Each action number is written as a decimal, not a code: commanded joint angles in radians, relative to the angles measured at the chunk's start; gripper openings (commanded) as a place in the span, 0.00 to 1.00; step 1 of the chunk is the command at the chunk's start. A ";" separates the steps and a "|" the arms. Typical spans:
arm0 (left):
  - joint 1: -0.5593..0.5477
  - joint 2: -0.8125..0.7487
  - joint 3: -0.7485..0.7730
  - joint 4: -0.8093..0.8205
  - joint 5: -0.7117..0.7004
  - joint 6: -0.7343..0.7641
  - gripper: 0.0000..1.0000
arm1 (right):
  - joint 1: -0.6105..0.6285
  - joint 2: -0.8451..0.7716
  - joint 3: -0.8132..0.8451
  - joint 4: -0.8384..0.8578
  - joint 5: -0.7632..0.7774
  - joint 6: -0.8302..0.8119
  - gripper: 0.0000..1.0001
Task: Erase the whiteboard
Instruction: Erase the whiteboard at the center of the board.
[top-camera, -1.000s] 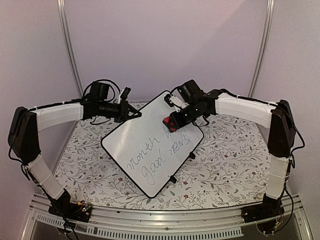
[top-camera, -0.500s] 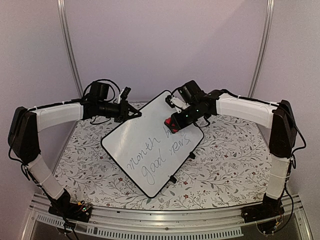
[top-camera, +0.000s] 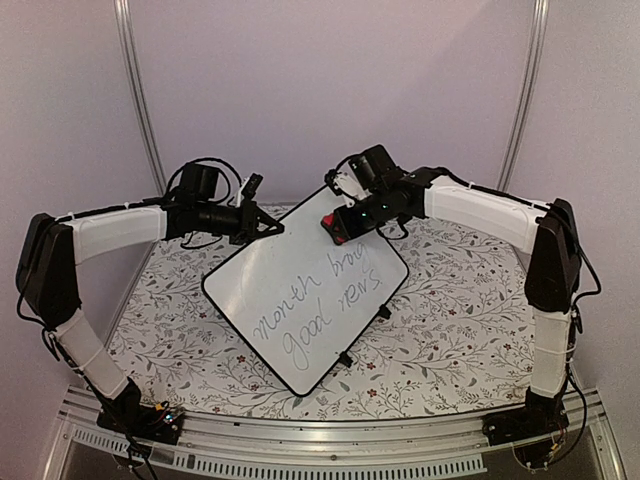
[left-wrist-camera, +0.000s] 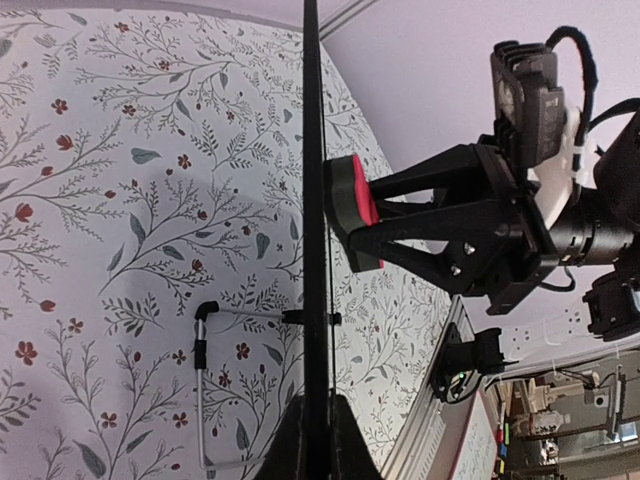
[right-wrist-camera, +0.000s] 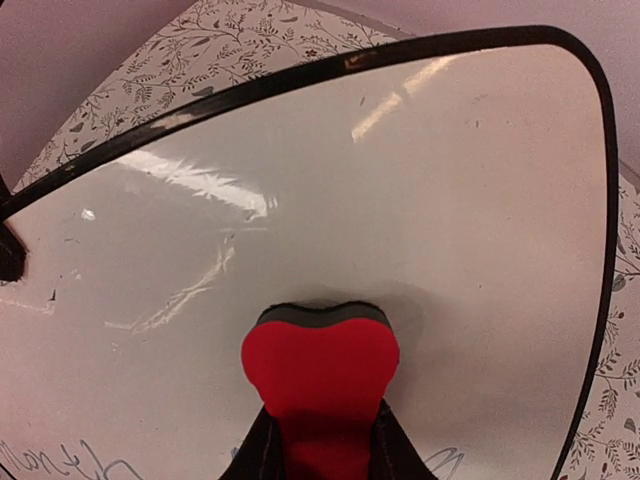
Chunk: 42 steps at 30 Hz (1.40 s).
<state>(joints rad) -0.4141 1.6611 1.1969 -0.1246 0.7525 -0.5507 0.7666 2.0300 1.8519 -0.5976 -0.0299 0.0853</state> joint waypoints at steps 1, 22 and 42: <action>-0.022 0.035 -0.005 -0.018 0.004 0.045 0.00 | 0.001 -0.065 -0.035 0.004 0.013 -0.014 0.00; -0.023 0.040 -0.006 -0.018 0.003 0.045 0.00 | 0.042 -0.159 -0.409 0.077 -0.067 -0.031 0.00; -0.024 0.050 -0.001 -0.025 -0.012 0.050 0.04 | 0.043 -0.177 -0.165 0.082 0.040 -0.035 0.00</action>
<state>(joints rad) -0.4160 1.6703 1.2018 -0.1188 0.7559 -0.5503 0.8017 1.9087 1.6768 -0.5037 -0.0353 0.0582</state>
